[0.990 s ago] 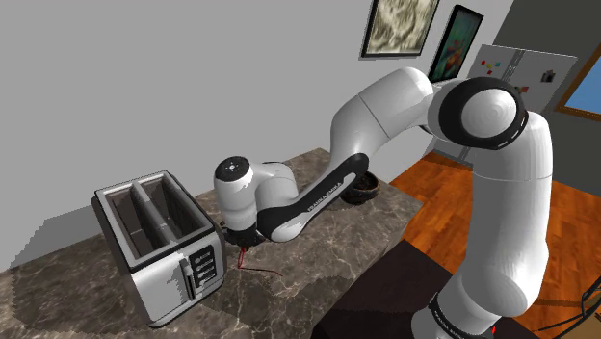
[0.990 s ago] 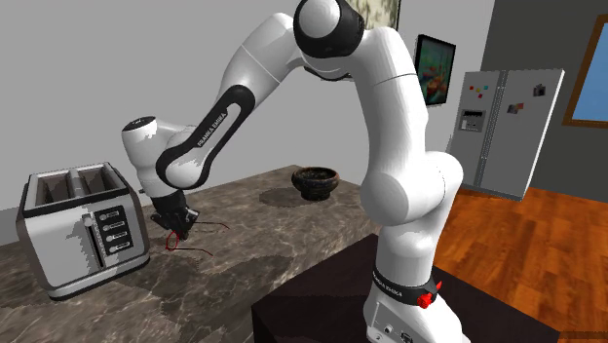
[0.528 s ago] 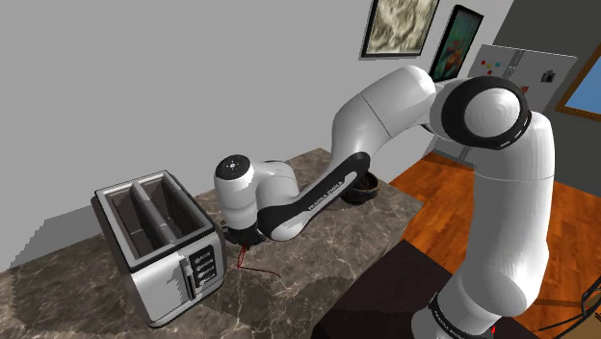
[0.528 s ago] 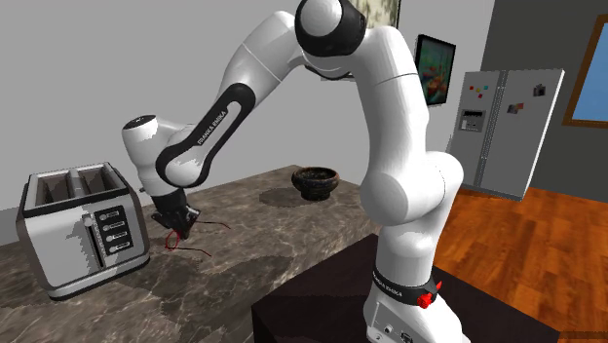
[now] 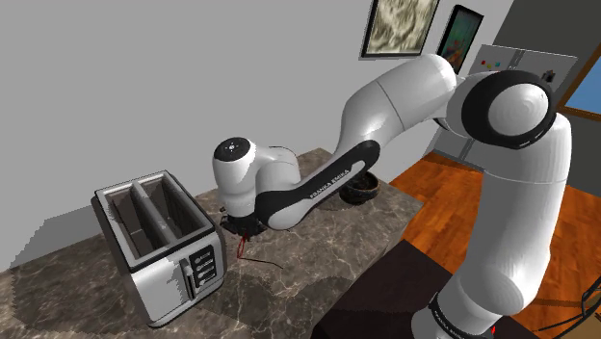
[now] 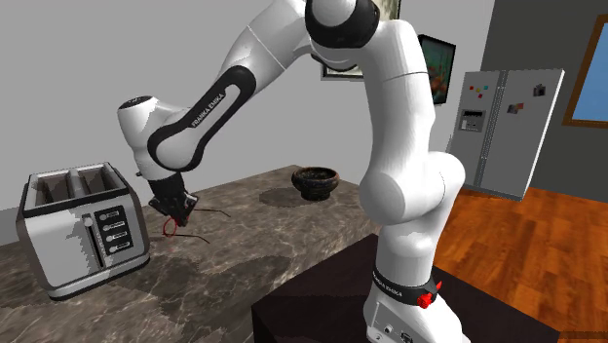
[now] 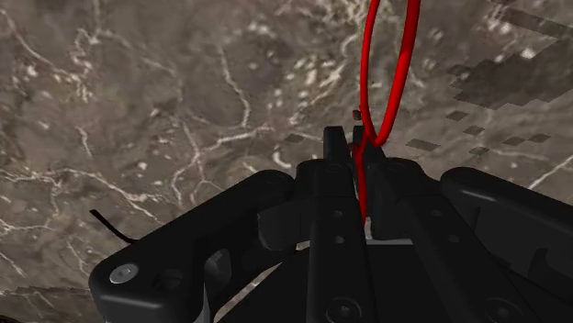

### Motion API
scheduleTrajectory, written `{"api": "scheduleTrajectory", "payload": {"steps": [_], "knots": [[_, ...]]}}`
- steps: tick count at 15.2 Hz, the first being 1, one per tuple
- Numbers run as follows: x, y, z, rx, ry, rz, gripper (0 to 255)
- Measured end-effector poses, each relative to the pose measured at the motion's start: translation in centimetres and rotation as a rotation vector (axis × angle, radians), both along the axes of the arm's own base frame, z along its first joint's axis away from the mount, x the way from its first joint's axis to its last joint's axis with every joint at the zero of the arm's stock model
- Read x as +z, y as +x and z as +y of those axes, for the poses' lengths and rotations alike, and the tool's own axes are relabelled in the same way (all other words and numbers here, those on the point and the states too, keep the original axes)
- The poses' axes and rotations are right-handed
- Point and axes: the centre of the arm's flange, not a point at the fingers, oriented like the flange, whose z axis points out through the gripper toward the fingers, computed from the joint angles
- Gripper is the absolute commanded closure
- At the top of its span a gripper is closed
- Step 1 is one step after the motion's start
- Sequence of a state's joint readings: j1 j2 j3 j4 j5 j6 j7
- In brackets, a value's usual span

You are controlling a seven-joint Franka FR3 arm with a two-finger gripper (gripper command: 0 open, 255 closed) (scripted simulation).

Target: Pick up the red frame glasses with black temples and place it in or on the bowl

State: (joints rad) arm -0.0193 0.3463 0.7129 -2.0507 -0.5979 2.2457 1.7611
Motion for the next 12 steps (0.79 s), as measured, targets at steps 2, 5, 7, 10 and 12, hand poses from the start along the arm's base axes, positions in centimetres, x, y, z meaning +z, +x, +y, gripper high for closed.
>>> {"api": "scheduleTrajectory", "payload": {"steps": [2, 5, 7, 10, 12], "knots": [[1.0, 0.0, 0.1, 0.0, 0.0, 0.0, 255], [2.5, -0.1, 0.2, 0.0, 0.0, 0.0, 255], [3.6, 0.0, 0.1, 0.0, 0.0, 0.0, 255], [5.3, 0.0, 0.1, 0.0, 0.0, 0.0, 255], [6.2, 0.0, 0.0, 0.0, 0.0, 0.0, 255]]}}
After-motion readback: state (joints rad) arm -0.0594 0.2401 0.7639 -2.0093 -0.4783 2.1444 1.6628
